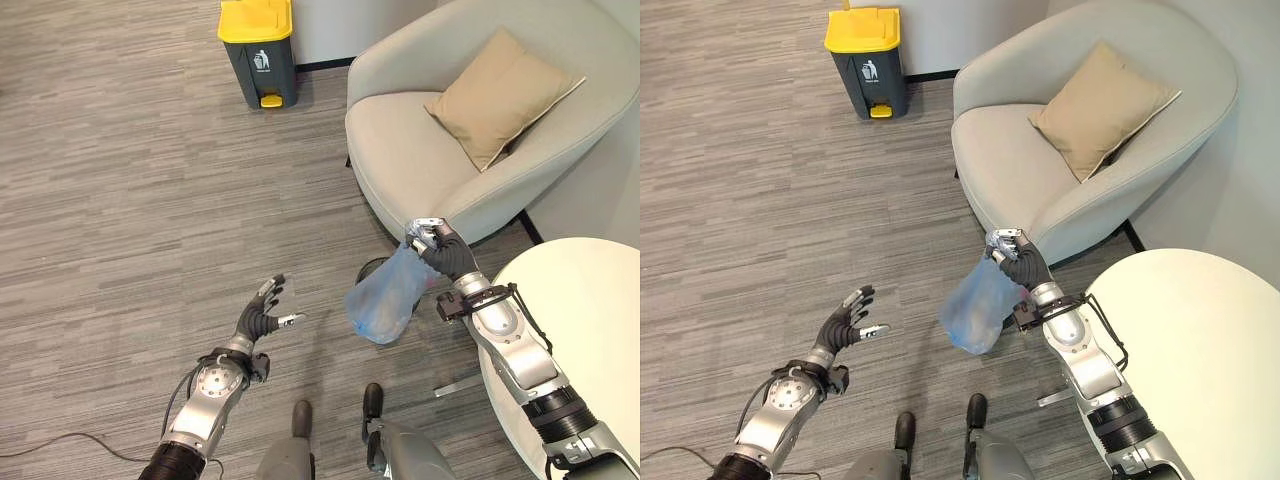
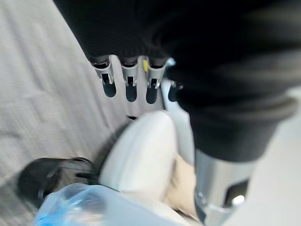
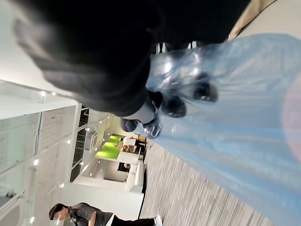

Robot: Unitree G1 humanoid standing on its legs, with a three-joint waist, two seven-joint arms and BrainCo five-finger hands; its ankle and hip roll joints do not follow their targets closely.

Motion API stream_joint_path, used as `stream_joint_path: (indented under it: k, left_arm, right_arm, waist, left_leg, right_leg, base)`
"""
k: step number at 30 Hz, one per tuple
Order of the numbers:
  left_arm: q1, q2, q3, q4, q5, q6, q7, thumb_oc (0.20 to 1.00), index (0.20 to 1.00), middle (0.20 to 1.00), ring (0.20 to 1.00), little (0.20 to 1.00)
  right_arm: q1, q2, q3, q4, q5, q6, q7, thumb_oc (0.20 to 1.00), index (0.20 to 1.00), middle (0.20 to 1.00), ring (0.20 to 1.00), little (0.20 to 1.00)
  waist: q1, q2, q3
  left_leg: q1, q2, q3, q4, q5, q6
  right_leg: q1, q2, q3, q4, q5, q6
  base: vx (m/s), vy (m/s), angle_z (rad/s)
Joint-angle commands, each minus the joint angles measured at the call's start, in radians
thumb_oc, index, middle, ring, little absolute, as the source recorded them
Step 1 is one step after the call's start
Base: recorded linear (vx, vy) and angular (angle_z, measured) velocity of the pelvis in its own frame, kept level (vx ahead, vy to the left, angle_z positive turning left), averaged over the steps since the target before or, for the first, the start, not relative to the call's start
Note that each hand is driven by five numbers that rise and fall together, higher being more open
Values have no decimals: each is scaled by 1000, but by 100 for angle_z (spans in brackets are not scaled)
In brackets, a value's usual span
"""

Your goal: Gather garbage on tea table into small bin, then transfer packed bag to large trash can.

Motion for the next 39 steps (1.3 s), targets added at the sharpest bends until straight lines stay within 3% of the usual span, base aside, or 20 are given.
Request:
stream_joint_path:
  k: [1,12,35,36,37,39]
  left_arm:
    - [-12,48,-24,-46,34,-79,-18,1000,1000,1000,1000,1000]
    - [-210,-31,-172,27,94,-46,41,1000,1000,1000,1000,1000]
    - [-340,-161,-337,281,201,22,111,1000,1000,1000,1000,1000]
    - [-348,-166,-338,291,202,25,116,755,755,755,755,755]
    - [-351,-169,-337,293,196,23,117,200,200,200,200,200]
    - [-365,-170,-330,286,180,15,121,200,200,200,200,200]
  right_arm:
    - [-33,46,-18,-99,58,-98,16,200,200,200,200,200]
    - [-134,126,125,-107,110,-70,39,200,200,200,200,200]
    - [-415,316,350,-106,298,-75,24,200,200,200,200,200]
    - [-419,320,355,-106,302,-74,25,200,200,200,200,200]
    - [-421,320,359,-107,304,-73,27,200,200,200,200,200]
    - [-416,319,364,-107,309,-71,32,200,200,200,200,200]
  waist:
    - [-7,-39,-120]
    - [-37,-49,-176]
    - [-21,-70,-194]
    - [-22,-70,-194]
    - [-23,-68,-194]
    - [-26,-66,-195]
  left_leg:
    - [-77,-10,7,73,-75,-33]
    - [41,-12,56,5,-93,-14]
    - [80,-8,71,-16,-100,-3]
    - [80,-8,72,-16,-100,-4]
    - [81,-9,71,-17,-100,-3]
    - [82,-11,74,-18,-99,-3]
  right_leg:
    - [86,-36,-1,-4,-144,95]
    - [139,-38,48,-11,-142,109]
    - [156,-40,62,-16,-133,112]
    - [155,-41,63,-16,-132,113]
    - [155,-41,64,-16,-131,113]
    - [154,-41,66,-16,-129,113]
  base:
    - [55,75,-6]
    - [67,44,-17]
    - [13,9,0]
    - [-4,10,-4]
    - [-6,13,-4]
    - [0,0,0]
